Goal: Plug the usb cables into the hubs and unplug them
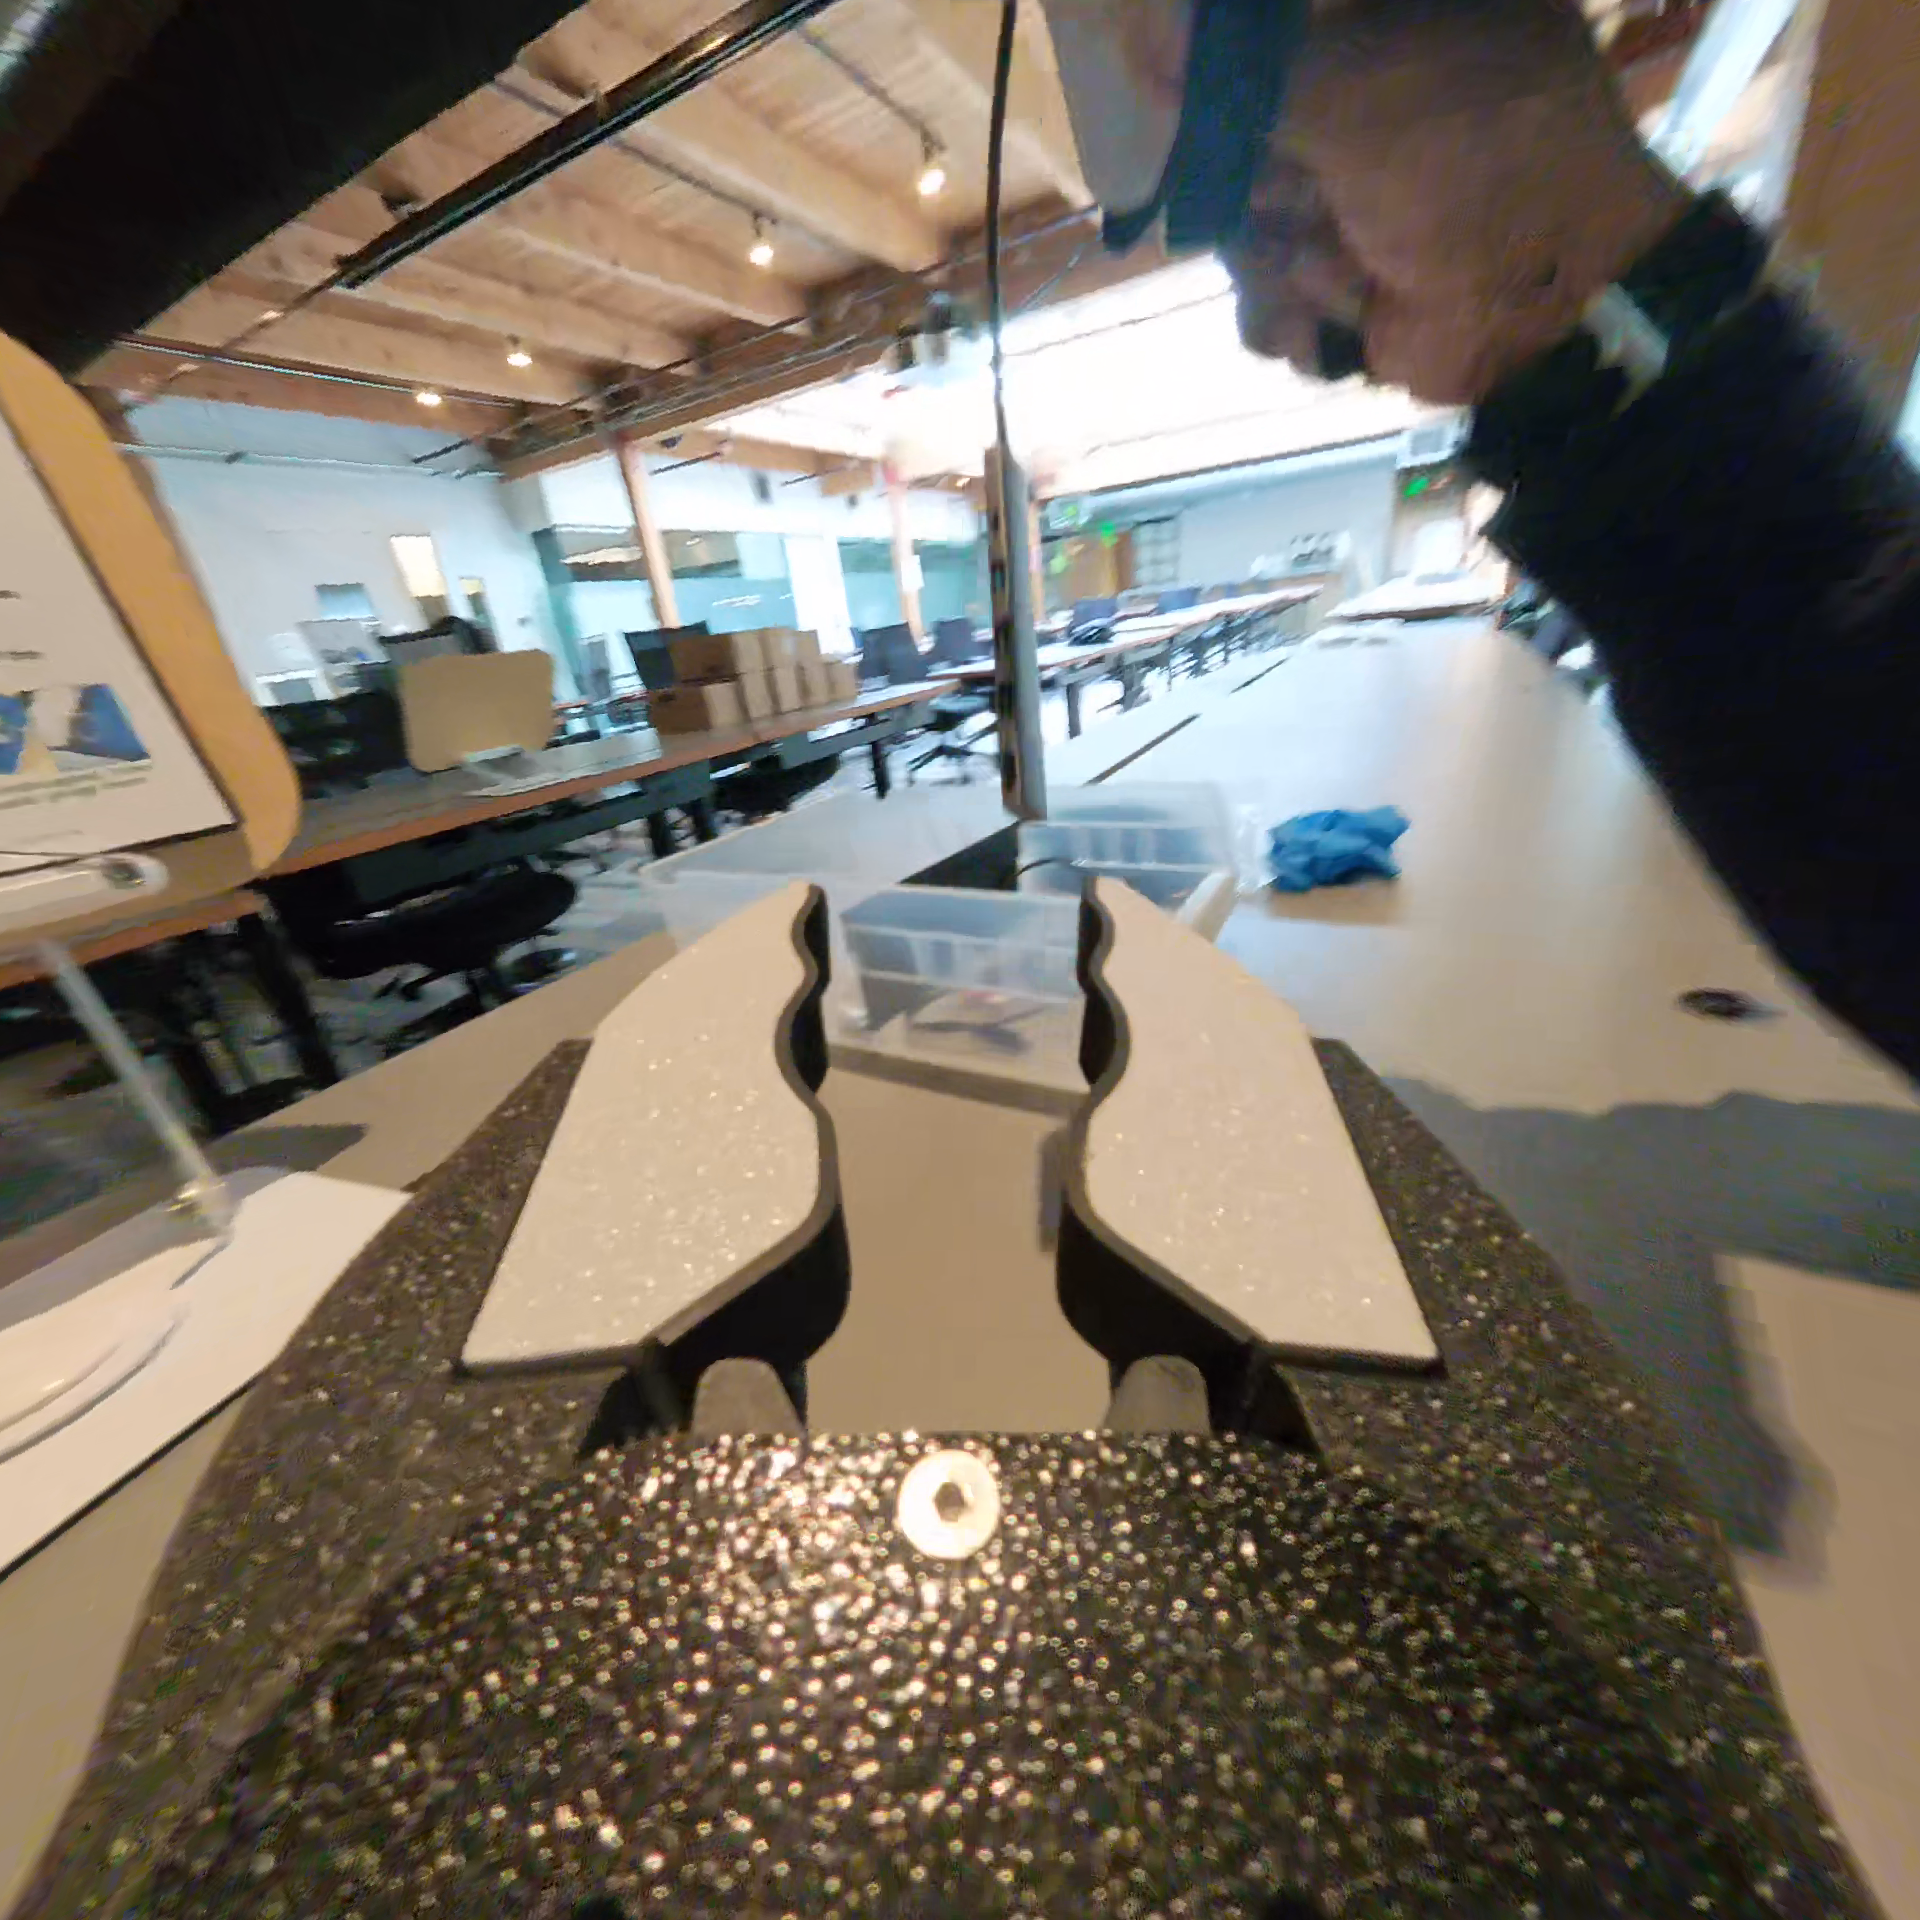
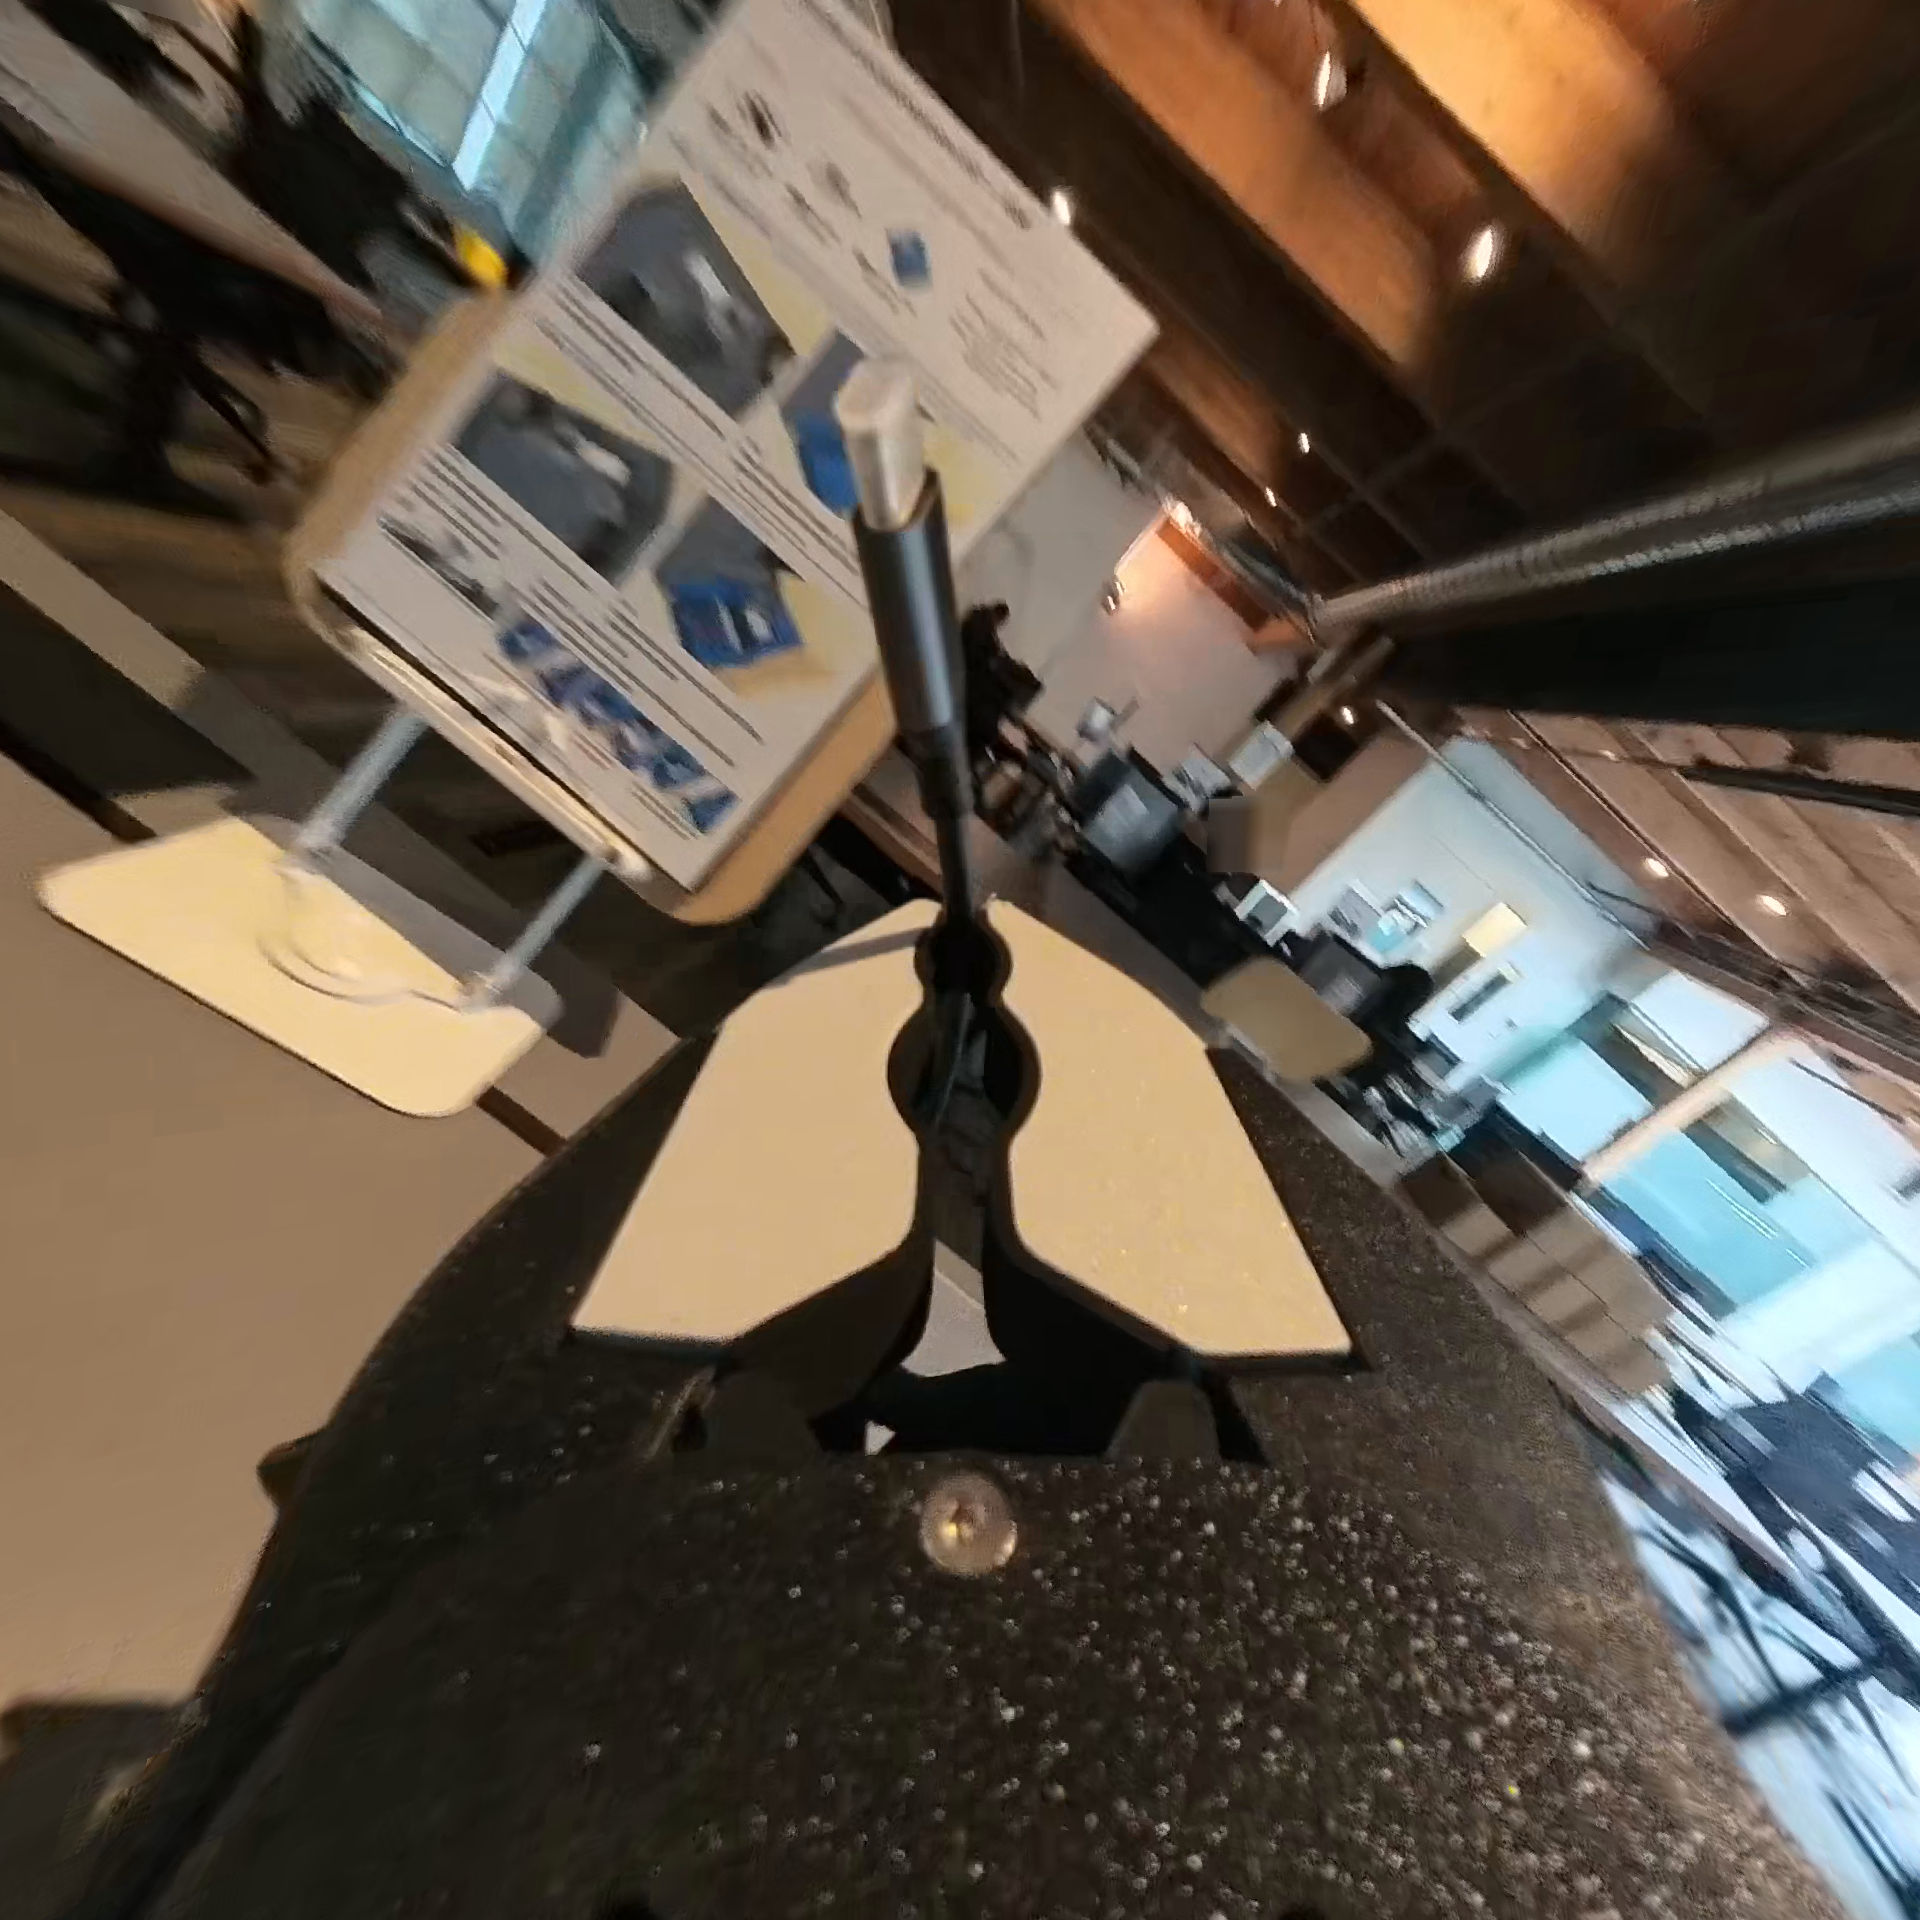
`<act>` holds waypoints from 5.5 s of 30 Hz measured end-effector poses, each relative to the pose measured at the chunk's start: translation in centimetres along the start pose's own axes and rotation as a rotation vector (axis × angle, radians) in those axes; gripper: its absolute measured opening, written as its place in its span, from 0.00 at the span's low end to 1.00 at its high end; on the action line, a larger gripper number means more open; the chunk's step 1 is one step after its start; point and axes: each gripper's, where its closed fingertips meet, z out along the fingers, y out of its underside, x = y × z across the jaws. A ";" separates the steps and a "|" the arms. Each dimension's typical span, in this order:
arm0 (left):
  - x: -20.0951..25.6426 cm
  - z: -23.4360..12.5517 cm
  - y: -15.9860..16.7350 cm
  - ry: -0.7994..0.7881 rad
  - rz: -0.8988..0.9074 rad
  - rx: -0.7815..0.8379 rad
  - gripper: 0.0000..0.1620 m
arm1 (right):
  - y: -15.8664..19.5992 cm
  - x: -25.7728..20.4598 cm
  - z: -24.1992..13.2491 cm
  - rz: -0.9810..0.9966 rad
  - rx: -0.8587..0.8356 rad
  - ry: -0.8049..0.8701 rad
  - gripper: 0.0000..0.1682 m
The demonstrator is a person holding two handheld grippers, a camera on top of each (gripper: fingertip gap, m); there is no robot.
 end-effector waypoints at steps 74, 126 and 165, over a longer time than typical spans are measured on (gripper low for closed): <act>-3.9 -2.7 6.7 -0.112 -0.288 -0.241 0.04 | 30.4 -0.6 -2.8 0.389 -0.527 -0.313 0.12; -2.5 -2.3 6.3 -0.092 -0.202 -0.283 0.04 | 35.6 -7.4 -1.9 0.568 -0.985 -0.353 0.00; -2.4 -2.2 6.4 -0.091 -0.184 -0.290 0.04 | 37.9 -9.4 -2.6 0.738 -1.107 -0.471 0.06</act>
